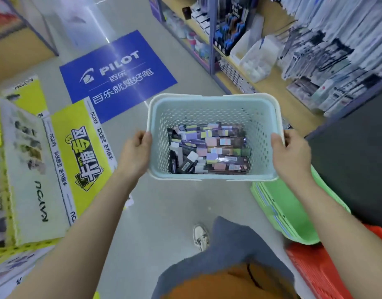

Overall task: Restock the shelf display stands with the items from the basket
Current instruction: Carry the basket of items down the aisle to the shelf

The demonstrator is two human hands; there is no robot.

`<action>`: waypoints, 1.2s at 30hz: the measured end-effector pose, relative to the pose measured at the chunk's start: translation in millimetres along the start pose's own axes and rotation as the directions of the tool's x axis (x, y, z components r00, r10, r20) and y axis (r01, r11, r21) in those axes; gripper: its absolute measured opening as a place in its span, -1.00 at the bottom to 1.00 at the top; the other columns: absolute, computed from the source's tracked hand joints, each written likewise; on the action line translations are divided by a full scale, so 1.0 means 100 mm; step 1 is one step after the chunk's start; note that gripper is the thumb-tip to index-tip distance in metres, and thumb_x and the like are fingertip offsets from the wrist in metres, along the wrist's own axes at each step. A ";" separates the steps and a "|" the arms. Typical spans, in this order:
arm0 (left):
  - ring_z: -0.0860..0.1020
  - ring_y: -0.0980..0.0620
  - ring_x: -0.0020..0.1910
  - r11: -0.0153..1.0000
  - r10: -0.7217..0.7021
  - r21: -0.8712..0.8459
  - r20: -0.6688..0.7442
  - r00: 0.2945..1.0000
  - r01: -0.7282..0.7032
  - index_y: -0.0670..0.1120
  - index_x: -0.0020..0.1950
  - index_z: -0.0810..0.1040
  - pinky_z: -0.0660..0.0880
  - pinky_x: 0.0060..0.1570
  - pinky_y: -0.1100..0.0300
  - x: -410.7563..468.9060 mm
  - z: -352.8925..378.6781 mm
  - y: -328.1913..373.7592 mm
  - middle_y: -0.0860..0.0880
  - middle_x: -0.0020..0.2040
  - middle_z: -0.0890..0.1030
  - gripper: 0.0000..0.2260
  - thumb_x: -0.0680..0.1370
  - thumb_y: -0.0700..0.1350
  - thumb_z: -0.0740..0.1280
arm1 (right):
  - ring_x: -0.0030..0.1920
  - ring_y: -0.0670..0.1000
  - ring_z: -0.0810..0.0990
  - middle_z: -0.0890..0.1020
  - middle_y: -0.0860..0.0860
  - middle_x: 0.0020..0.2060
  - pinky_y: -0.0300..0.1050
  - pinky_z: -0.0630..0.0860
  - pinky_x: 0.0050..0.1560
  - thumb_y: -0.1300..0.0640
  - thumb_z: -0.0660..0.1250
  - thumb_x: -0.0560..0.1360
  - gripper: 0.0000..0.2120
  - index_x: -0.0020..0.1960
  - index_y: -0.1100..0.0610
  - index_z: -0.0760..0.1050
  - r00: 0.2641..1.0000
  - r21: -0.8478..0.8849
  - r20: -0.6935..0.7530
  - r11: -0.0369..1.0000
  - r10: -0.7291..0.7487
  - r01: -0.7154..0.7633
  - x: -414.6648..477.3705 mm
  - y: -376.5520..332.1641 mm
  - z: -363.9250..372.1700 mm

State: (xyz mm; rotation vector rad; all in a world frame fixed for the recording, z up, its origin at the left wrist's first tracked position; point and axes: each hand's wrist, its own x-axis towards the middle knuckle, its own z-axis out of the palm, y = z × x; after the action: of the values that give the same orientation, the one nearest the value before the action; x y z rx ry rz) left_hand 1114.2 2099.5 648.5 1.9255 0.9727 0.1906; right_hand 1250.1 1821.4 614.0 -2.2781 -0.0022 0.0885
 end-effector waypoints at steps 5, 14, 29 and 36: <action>0.40 0.08 -0.36 0.998 0.055 0.031 0.091 0.994 -0.058 -0.10 -0.08 0.46 0.34 -0.43 0.22 1.46 0.11 0.39 0.00 -0.30 0.44 -0.79 0.65 -0.06 0.11 | -0.14 0.10 0.49 0.63 0.16 -0.08 -0.09 0.31 -0.16 0.06 0.22 0.60 -0.74 0.12 0.22 0.53 0.996 0.035 -0.043 0.997 0.073 -0.071 1.04 -0.38 0.62; 0.45 0.09 -0.28 0.982 0.079 0.147 0.261 0.962 -0.121 -0.03 0.09 0.47 0.38 -0.29 0.16 4.18 0.80 1.12 0.03 -0.19 0.52 -0.83 0.64 -0.04 0.12 | -0.17 0.09 0.42 0.52 0.11 -0.14 -0.12 0.09 -0.26 0.14 0.19 0.62 -0.76 0.17 0.26 0.49 0.954 0.040 -0.150 0.966 0.259 -0.256 2.96 -0.75 1.73; 0.47 -0.07 -0.19 0.891 -0.023 0.390 0.553 0.833 -0.234 -0.09 0.04 0.48 0.45 -0.13 0.06 7.74 2.71 0.98 -0.08 -0.16 0.55 -0.88 0.61 -0.15 0.16 | -0.30 0.12 0.40 0.48 0.10 -0.33 -0.05 0.24 -0.27 0.11 0.21 0.59 -0.75 -0.23 0.20 0.39 0.757 -0.179 -0.058 0.739 0.651 -0.650 5.15 -0.16 3.58; 0.36 -0.03 -0.33 0.873 -0.043 0.378 0.686 0.726 -0.306 -0.13 -0.06 0.46 0.27 -0.34 0.15 9.16 3.90 0.27 -0.08 -0.34 0.42 -0.86 0.60 -0.22 0.12 | -0.34 0.14 0.42 0.42 0.07 -0.46 -0.12 0.16 -0.43 0.16 0.25 0.56 -0.64 -0.40 0.15 0.31 0.538 -0.147 -0.210 0.517 0.816 -0.843 5.91 0.34 4.82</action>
State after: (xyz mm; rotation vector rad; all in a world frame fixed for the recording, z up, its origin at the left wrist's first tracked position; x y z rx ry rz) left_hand 1938.3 2467.2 227.4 2.2445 0.3772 -0.7083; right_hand 1807.5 2183.0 238.6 -2.2982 1.2375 0.4869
